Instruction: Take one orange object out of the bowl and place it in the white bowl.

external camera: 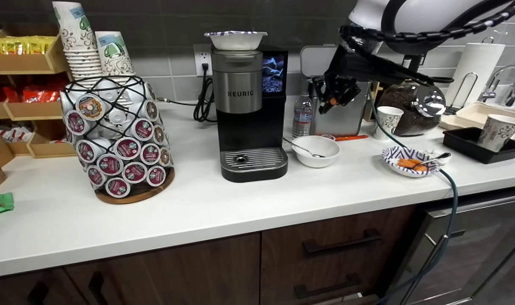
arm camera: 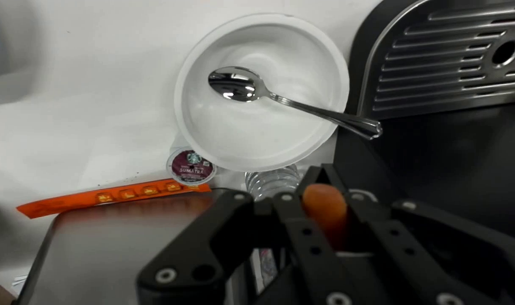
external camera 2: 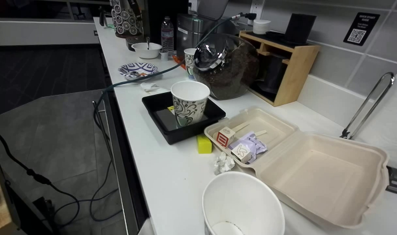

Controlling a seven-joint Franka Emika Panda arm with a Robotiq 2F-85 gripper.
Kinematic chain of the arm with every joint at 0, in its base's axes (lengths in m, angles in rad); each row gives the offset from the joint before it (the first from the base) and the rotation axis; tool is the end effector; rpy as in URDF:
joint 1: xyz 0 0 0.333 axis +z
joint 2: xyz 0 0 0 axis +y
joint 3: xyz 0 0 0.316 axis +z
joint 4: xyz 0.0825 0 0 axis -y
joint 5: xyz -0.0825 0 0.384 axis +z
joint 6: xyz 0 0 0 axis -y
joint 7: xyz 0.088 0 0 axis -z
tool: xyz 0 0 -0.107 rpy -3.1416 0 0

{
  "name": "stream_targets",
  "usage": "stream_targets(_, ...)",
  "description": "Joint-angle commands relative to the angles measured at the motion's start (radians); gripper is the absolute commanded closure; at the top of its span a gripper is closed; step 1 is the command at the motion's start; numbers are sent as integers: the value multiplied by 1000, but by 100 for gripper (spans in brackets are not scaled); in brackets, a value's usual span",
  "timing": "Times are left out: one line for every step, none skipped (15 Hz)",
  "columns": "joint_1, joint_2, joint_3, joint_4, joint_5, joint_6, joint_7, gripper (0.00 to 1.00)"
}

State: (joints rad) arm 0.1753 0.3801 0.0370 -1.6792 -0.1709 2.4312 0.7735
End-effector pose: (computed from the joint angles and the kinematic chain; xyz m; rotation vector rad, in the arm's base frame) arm 0.6777 0.1424 0.4210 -2.9376 0.6843 -0.5876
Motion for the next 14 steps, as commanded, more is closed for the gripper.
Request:
stream_targets(28,110,-23,125,13,-55,-20,99)
stream_targets(33,130,-32,147,8,-61,-16,99)
stream_targets(36,148,-39,165,10,-69,-14,99)
stream_targets(38,163,-47,182,12,-79,-11,99)
stream_targets(37,171,-50,194,17,-93,-17,99)
stream_targets(38,183,-57,208,15,-108,-19,99)
stream_targets(34,189,-54,216,25,-129,-31,89)
stream_targets(31,191,-52,222,26,-149,-48,69)
stream_targets(30,191,-51,225,29,-162,-59,64)
stream_targets(31,190,-53,227,28,-173,-64,55)
stream_targets(29,187,-50,226,32,-178,-75,48)
stream_targets(26,178,-47,222,36,-188,-90,39)
stream_targets(22,172,-43,220,43,-193,-107,33)
stream_targets(22,160,-44,211,40,-206,-124,26)
